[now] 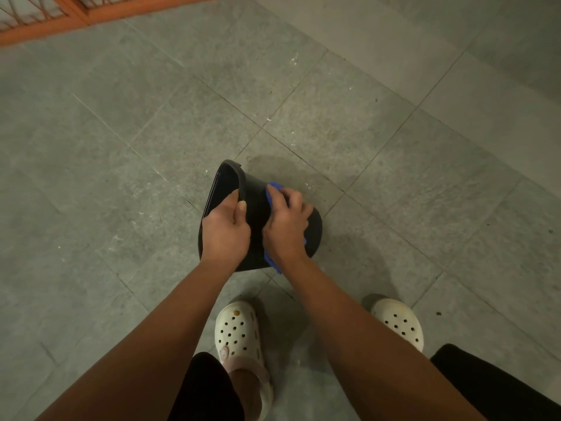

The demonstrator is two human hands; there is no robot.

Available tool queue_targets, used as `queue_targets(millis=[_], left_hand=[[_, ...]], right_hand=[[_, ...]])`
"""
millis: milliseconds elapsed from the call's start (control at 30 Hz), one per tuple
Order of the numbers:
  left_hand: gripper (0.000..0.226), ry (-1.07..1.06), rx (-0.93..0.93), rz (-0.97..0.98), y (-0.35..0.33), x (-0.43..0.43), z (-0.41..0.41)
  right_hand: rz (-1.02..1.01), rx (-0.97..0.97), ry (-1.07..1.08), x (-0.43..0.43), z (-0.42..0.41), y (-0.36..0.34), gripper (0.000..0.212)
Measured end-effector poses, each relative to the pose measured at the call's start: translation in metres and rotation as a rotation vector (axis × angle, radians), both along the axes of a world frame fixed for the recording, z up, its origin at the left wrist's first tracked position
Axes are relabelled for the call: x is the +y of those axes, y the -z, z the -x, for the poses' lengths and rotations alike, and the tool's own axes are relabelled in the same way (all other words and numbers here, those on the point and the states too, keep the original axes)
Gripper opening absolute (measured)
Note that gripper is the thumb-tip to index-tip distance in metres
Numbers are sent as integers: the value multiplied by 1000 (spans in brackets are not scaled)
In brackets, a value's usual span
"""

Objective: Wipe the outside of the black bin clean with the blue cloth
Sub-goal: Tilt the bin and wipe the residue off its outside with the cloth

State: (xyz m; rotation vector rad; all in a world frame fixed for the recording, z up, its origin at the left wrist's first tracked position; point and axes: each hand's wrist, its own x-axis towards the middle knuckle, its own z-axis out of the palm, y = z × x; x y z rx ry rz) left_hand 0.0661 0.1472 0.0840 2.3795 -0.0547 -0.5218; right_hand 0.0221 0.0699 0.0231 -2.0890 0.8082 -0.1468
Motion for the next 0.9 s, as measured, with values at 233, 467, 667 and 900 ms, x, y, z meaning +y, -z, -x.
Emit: queue_targets(millis=[233,467,667,900], left_hand=[[33,-83,28,29,-2,6,0],[32,-37,52,40,-2,0,-1],[31,-74,104,114,-6,-3,-2],[31,20,110,188,-7,-7,3]], right_hand=[[-50,216,7,-27,11,32,55],[-165,309,255,-24,20,29,43],[-59,-95,138,10,18,0,38],[135,-209,58,15,15,-2,45]])
